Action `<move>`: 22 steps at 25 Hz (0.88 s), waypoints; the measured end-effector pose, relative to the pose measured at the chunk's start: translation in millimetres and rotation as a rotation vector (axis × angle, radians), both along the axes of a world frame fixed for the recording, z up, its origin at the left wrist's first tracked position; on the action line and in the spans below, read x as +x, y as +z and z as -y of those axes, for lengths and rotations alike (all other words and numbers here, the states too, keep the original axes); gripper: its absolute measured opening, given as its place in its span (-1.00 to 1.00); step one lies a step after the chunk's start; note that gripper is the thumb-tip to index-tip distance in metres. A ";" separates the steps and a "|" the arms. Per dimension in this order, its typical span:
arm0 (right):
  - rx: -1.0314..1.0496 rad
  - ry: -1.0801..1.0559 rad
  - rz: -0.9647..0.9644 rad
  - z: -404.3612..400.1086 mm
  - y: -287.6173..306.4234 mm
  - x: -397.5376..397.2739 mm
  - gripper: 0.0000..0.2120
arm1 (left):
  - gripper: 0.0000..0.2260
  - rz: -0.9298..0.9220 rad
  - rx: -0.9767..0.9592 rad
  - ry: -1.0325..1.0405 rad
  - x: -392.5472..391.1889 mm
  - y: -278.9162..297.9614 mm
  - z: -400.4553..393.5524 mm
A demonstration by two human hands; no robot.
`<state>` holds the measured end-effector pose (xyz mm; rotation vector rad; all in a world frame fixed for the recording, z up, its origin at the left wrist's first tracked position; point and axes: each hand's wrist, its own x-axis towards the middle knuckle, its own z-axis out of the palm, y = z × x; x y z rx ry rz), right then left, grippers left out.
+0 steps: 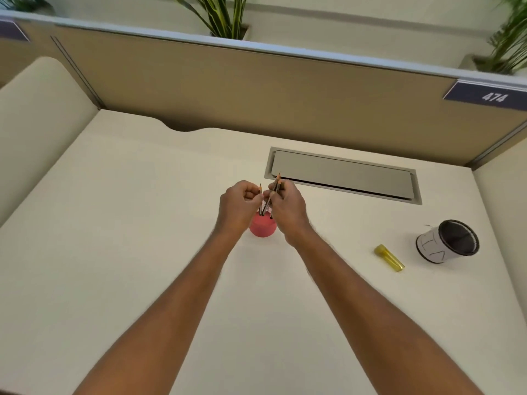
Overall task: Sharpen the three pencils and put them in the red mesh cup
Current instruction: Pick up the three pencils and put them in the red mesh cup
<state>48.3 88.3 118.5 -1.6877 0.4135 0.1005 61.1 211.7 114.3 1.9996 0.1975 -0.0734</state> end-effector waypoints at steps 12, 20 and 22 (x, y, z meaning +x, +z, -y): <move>-0.282 0.136 -0.068 -0.5 -40.4 28.5 -0.84 | -0.88 -0.045 0.326 -0.099 18.8 -29.1 3.6; -0.315 0.160 -0.104 -0.2 -43.6 28.6 -0.75 | -0.84 -0.052 0.319 -0.098 18.1 -27.4 4.7; -0.308 0.169 -0.111 0.0 -43.1 27.9 -0.74 | -0.82 -0.052 0.315 -0.103 16.8 -25.5 5.3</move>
